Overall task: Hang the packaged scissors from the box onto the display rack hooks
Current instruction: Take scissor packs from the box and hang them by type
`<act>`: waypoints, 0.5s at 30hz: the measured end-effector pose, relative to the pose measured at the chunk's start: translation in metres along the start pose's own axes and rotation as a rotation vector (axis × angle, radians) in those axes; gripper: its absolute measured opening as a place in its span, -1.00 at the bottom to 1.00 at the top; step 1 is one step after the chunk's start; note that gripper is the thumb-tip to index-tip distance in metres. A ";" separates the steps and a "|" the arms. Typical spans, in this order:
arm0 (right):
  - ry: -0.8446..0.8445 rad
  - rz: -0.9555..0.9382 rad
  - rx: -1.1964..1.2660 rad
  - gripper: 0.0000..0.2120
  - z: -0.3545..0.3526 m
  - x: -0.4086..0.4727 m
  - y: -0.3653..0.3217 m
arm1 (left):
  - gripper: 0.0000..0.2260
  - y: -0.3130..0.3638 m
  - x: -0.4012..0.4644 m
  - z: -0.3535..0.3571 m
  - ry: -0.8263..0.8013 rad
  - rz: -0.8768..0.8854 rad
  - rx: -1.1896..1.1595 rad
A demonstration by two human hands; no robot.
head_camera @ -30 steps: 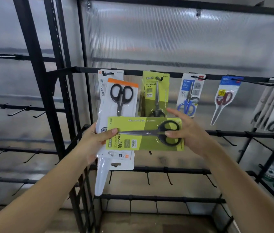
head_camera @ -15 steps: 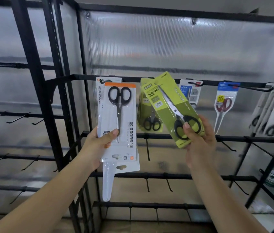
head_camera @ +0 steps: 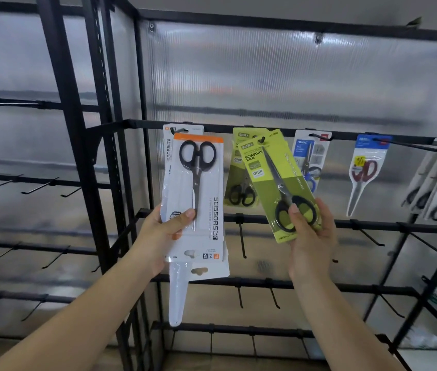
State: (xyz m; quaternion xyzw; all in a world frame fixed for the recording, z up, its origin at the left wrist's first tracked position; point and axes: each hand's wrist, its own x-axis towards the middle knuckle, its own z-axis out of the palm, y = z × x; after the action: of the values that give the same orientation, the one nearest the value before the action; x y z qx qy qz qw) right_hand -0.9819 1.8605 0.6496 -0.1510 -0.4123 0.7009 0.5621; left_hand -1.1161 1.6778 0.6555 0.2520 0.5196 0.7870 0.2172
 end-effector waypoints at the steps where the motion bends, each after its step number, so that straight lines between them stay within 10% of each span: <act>1: -0.009 0.001 -0.071 -0.63 0.003 0.003 0.003 | -0.66 0.000 0.000 0.000 0.004 -0.003 0.002; 15: -0.285 -0.043 -0.710 -0.59 0.021 0.022 -0.009 | -0.70 -0.004 -0.004 -0.009 -0.185 -0.110 0.223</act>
State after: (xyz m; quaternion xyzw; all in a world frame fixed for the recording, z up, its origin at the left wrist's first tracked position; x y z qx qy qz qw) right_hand -0.9976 1.8720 0.6746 -0.2284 -0.7065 0.5164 0.4266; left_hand -1.1178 1.6707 0.6480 0.3172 0.5945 0.6848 0.2776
